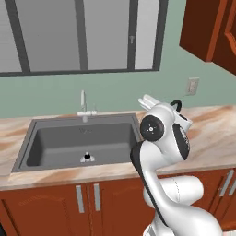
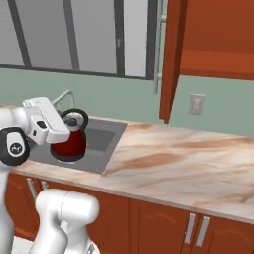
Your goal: Open the cabinet, pick the kettle from the cabinet, and place it in the sink.
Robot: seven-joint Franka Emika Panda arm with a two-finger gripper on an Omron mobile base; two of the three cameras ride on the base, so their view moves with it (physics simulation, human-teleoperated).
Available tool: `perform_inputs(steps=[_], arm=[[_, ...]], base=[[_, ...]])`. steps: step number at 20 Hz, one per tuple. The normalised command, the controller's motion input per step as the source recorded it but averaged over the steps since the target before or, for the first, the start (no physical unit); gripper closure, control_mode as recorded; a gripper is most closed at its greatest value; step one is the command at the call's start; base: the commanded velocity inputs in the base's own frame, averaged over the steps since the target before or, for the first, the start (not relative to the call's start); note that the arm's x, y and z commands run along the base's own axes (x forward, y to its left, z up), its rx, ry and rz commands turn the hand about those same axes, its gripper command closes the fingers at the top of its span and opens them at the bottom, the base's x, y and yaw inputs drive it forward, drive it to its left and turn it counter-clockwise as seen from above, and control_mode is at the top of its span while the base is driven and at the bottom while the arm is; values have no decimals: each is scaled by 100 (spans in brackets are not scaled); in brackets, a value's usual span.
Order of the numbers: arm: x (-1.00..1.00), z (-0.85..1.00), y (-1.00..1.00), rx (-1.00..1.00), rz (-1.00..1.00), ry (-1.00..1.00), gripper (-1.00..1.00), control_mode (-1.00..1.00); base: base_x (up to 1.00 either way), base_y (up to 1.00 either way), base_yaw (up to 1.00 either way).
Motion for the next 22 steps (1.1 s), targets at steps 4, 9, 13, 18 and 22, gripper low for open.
perform_inputs(steps=[4,9,13,18,22], arm=[[0,0,0,0,0,0,100,100],[0,0,0,0,0,0,100,100],[0,0,0,0,0,0,100,100],[0,0,0,0,0,0,100,100],[0,0,0,0,0,0,100,100]], base=[[-60,49,-11],[-51,46,-11],[6,52,-14],[2,64,-7],[0,66,0]])
